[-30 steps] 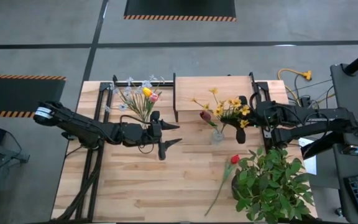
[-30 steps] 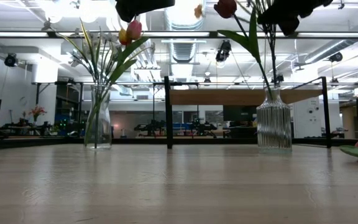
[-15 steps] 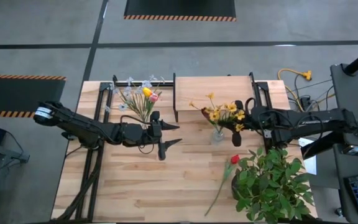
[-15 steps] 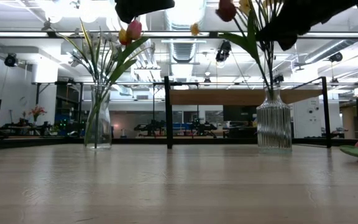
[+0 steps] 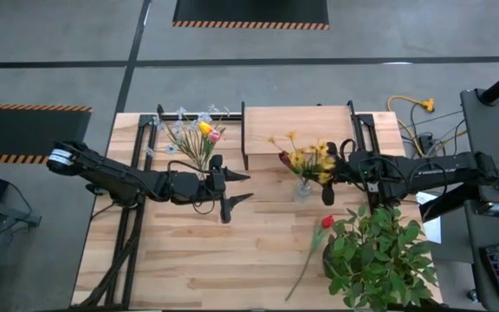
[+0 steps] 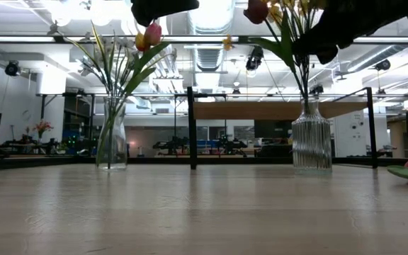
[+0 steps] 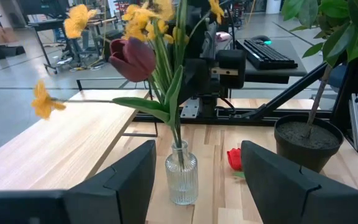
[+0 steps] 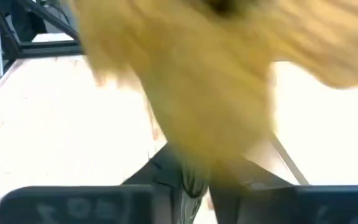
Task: Pick and place flowers into a vace then onto a shelf
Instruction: Put the yellow flowers into the right transparent vase, then put the red flower into the right transparent vase
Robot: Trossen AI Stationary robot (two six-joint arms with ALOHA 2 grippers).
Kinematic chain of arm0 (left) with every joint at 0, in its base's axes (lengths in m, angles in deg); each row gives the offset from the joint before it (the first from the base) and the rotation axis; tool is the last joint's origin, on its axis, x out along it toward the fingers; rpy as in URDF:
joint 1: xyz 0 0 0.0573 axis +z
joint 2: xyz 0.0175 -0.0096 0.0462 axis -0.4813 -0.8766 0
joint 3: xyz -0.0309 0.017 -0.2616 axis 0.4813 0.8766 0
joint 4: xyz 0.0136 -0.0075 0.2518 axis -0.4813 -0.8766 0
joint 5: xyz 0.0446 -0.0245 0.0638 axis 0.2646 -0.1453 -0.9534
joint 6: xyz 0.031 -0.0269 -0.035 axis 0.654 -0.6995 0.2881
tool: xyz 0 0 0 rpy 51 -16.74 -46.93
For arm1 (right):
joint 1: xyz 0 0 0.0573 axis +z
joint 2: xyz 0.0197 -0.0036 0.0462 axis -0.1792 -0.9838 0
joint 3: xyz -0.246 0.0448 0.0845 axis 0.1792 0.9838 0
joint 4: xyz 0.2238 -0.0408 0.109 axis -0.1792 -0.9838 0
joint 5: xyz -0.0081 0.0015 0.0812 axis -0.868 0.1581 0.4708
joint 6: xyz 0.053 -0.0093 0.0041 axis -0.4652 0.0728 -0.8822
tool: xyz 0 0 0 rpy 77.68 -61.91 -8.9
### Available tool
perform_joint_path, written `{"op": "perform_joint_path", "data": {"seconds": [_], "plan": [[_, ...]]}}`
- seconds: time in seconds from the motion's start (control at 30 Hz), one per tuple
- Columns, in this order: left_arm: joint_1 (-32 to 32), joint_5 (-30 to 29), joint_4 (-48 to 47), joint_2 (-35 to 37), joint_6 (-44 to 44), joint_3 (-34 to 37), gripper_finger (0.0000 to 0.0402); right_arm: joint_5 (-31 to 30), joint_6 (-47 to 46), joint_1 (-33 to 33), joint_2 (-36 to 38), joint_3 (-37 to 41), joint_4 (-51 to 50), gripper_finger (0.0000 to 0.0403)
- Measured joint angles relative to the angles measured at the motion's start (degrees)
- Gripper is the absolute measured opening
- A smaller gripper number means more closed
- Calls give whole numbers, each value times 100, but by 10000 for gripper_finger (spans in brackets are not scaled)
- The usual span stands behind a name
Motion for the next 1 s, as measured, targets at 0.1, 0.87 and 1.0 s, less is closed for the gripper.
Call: {"op": "perform_joint_path", "data": {"seconds": [0.1, 0.87, 1.0], "plan": [[0, 0, -1, 0, 0, 0, 218, -1, 10, 0, 0, -86, -281, 93], [0, 0, 1, -2, 0, 0, 218, 178, -1093, 0, 721, -1023, -3456, 228], [-1, 0, 1, -2, -140, 0, 218, 302, -1371, 78, 901, -920, -3572, 224]]}}
